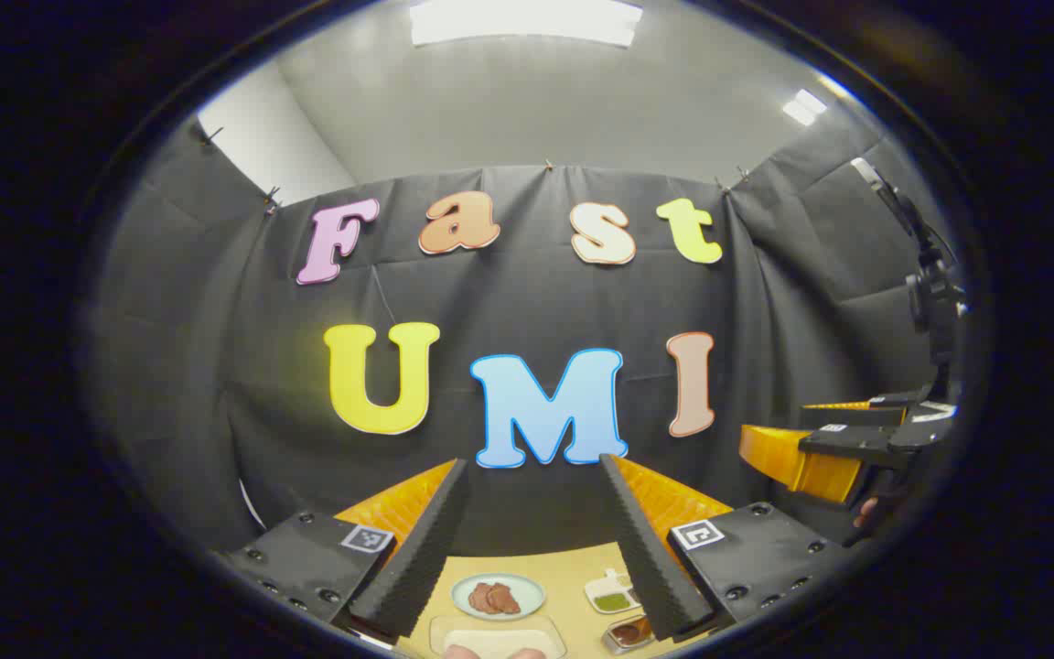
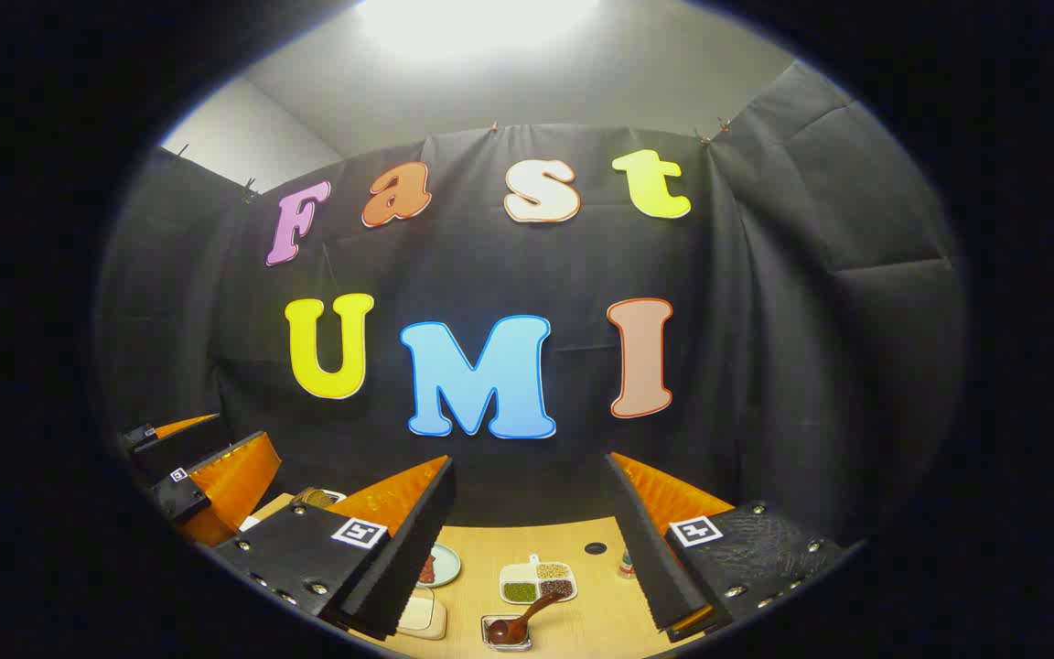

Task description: Close the left gripper, press the button to open the rice cooker; take a wooden spoon from the chopstick holder with the right hand, scoop a spoonful of rice and pour it into the rice cooker, then put the wooden spoon back into the chopstick holder.

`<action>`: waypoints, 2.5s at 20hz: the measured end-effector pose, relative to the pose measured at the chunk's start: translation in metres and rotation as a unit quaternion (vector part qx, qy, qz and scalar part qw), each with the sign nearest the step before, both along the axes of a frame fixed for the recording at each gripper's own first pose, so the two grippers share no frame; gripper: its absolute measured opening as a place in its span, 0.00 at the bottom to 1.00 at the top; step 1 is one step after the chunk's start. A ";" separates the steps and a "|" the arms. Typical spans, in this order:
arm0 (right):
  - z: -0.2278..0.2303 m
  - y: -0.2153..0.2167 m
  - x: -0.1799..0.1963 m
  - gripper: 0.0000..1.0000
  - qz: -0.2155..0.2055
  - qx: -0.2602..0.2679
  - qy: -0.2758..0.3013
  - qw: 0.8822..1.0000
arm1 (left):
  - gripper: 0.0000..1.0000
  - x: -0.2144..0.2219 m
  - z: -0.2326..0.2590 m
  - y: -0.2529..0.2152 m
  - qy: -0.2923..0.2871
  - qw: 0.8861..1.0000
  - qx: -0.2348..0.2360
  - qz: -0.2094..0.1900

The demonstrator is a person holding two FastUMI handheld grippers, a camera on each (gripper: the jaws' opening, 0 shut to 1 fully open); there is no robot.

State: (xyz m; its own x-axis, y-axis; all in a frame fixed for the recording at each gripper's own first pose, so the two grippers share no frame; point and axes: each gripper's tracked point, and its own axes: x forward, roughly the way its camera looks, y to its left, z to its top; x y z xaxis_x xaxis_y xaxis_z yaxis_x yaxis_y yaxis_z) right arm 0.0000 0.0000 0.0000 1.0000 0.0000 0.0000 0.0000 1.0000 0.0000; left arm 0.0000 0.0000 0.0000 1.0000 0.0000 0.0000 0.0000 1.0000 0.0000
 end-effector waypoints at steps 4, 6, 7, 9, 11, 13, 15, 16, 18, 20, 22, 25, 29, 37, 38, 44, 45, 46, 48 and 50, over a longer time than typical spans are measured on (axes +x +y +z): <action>-0.003 -0.006 0.009 0.97 -0.004 -0.009 0.001 1.000 | 0.98 0.006 -0.002 0.011 -0.001 1.000 -0.016 0.010; -0.005 -0.006 0.012 0.97 -0.004 -0.001 0.006 1.000 | 0.98 0.011 -0.005 0.016 0.007 1.000 -0.008 0.012; -0.006 -0.005 0.014 0.97 -0.004 0.003 0.008 1.000 | 0.98 0.012 -0.005 0.018 0.010 1.000 -0.007 0.012; -0.008 -0.004 0.016 0.97 -0.005 0.003 0.011 1.000 | 0.98 0.010 -0.007 0.022 0.010 1.000 -0.003 0.017; -0.006 -0.003 0.015 0.97 -0.004 0.000 0.008 1.000 | 0.98 0.011 -0.007 0.026 0.010 1.000 0.004 0.021; -0.005 -0.002 0.015 0.97 -0.004 0.000 0.006 1.000 | 0.95 0.013 -0.006 0.024 0.005 1.000 0.004 0.016; -0.006 -0.003 0.014 0.97 -0.004 0.000 0.006 1.000 | 0.93 0.013 -0.007 0.024 0.005 1.000 0.001 0.014; -0.007 -0.004 0.013 0.97 -0.006 0.000 0.007 1.000 | 0.93 0.014 -0.009 0.027 0.007 1.000 0.002 0.016; -0.008 -0.005 0.012 0.97 -0.007 0.003 0.008 1.000 | 0.93 0.012 -0.011 0.033 0.007 1.000 0.010 0.022; -0.009 -0.005 0.012 0.97 -0.007 0.003 0.006 1.000 | 0.96 0.010 -0.012 0.040 0.007 0.999 0.016 0.027; -0.012 -0.005 0.012 0.97 -0.006 0.005 0.008 1.000 | 0.94 0.009 -0.018 0.047 0.009 0.999 0.014 0.032; -0.016 0.000 0.011 0.97 0.001 0.012 0.013 1.000 | 0.94 0.008 -0.033 0.060 0.011 0.999 0.015 0.035; -0.020 0.003 0.013 0.97 0.007 0.010 0.015 1.000 | 0.87 0.005 -0.052 0.083 0.034 0.998 0.015 0.051; -0.030 0.008 0.014 0.97 0.017 0.004 0.028 0.999 | 0.11 -0.017 -0.097 0.114 0.083 0.994 0.035 0.063; -0.032 0.007 0.014 0.97 0.017 0.002 0.029 0.999 | 0.07 -0.022 -0.106 0.124 0.094 0.992 0.044 0.072; -0.038 0.007 0.017 0.97 0.022 0.004 0.034 0.999 | 0.07 -0.060 -0.180 0.181 0.175 0.976 0.010 0.127; -0.040 0.009 0.017 0.97 0.024 0.005 0.035 0.999 | 0.07 -0.067 -0.189 0.193 0.186 0.972 0.002 0.141; -0.040 0.009 0.017 0.97 0.025 0.005 0.036 0.999 | 0.07 -0.074 -0.198 0.204 0.197 0.968 -0.011 0.155; -0.042 0.009 0.019 0.97 0.027 0.003 0.038 0.999 | 0.10 -0.088 -0.216 0.226 0.211 0.960 -0.030 0.182; -0.042 0.010 0.020 0.97 0.029 0.004 0.038 0.999 | 0.10 -0.101 -0.230 0.245 0.227 0.952 -0.042 0.201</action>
